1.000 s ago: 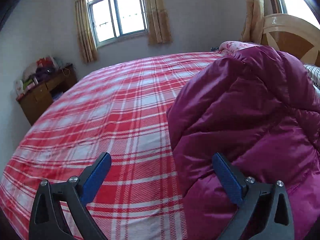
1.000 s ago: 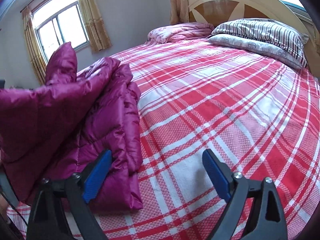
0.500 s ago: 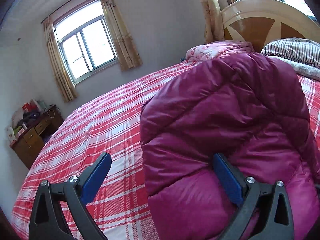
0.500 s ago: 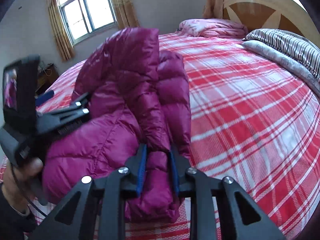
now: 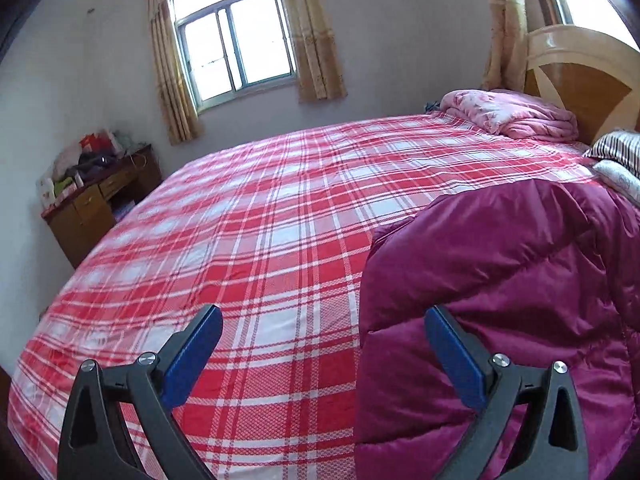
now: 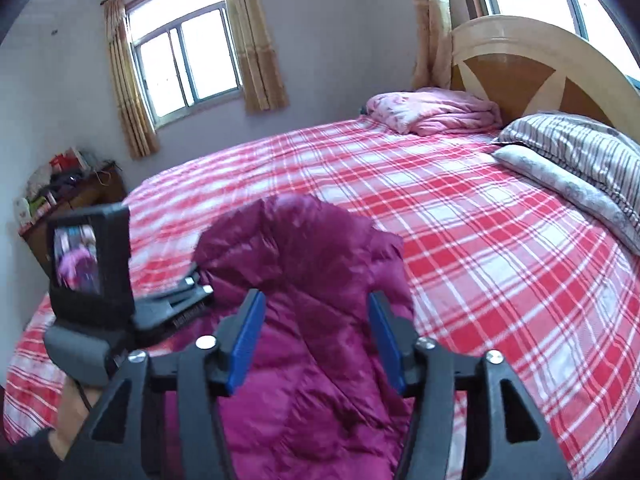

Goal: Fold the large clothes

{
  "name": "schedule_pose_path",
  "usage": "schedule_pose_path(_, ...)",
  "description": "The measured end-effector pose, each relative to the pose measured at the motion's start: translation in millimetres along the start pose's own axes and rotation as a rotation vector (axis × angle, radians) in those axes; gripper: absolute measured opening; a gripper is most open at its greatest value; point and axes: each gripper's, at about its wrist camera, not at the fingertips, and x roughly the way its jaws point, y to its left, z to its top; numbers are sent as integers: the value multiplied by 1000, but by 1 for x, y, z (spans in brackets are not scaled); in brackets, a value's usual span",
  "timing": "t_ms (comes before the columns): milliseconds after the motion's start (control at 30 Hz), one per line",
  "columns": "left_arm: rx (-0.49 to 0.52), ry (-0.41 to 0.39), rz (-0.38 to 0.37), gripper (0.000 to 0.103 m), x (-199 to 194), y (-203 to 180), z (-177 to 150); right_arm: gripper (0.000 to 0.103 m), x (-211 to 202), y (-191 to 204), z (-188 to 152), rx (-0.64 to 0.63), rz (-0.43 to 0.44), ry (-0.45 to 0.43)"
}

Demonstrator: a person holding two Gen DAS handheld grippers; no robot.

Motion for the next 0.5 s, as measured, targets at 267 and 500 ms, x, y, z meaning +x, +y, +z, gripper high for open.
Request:
schedule_pose_path(267,58,7,-17,101,-1,-21,-1,53,75,-16,-11,59,-86,142)
schedule_pose_path(500,204,48,31,101,24,-63,-14,53,85,-41,-30,49,-131,135)
